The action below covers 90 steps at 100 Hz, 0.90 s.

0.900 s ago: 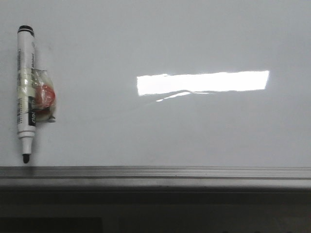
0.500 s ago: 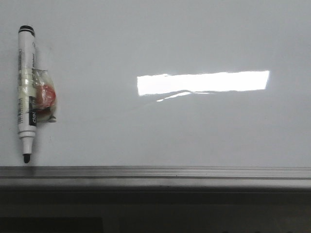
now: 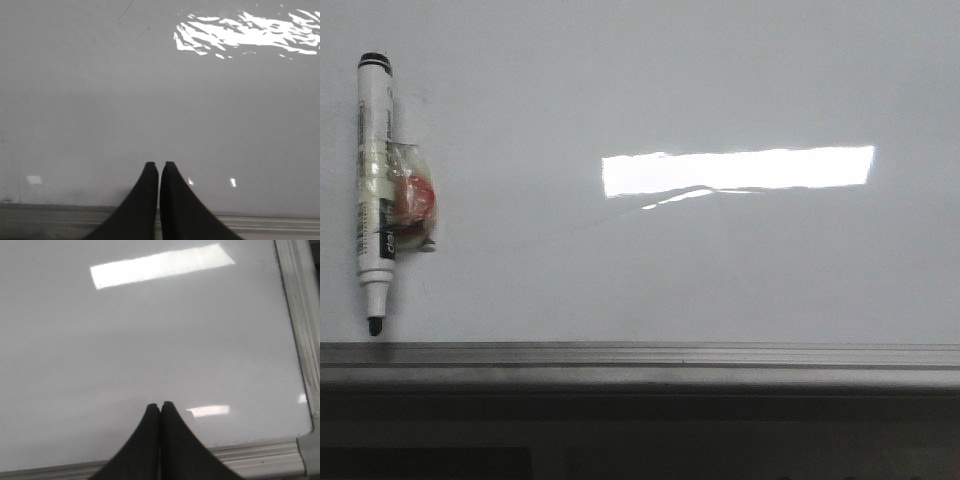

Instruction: Write number 3 on whiteboard

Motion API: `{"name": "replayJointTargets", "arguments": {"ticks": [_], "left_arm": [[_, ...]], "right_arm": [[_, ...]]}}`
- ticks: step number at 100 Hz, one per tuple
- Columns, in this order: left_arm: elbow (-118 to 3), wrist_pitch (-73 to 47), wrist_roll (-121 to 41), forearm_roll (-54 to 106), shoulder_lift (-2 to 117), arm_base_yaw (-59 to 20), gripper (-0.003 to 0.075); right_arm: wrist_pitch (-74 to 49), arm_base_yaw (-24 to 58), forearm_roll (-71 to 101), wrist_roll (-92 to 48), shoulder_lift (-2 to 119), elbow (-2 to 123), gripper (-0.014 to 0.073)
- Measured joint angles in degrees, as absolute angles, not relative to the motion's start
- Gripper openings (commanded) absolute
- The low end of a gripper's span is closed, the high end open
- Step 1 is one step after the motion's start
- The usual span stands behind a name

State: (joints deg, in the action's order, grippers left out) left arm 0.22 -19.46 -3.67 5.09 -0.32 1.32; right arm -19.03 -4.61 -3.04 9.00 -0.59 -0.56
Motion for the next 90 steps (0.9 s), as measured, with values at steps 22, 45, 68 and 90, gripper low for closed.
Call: {"name": "replayJointTargets", "arguments": {"ticks": [22, 45, 68, 90], "left_arm": [[0.22, -19.23, -3.67, 3.97, -0.32, 1.32, -0.002], [0.22, -19.11, -3.67, 3.81, -0.32, 1.32, -0.002], [0.22, -19.0, -3.67, 4.27, -0.32, 1.32, -0.002], [0.22, -17.59, -3.67, 4.55, -0.32, 1.32, -0.002]], "right_arm": [[-17.43, -4.61, -3.04, 9.0, -0.59, -0.56, -0.0066], [-14.98, -4.61, -3.04, 9.0, -0.59, -0.56, -0.0066], [-12.3, -4.61, -3.04, 9.0, -0.59, -0.56, -0.0066], [-9.35, -4.61, -3.04, 9.0, -0.59, -0.56, -0.0066]]}}
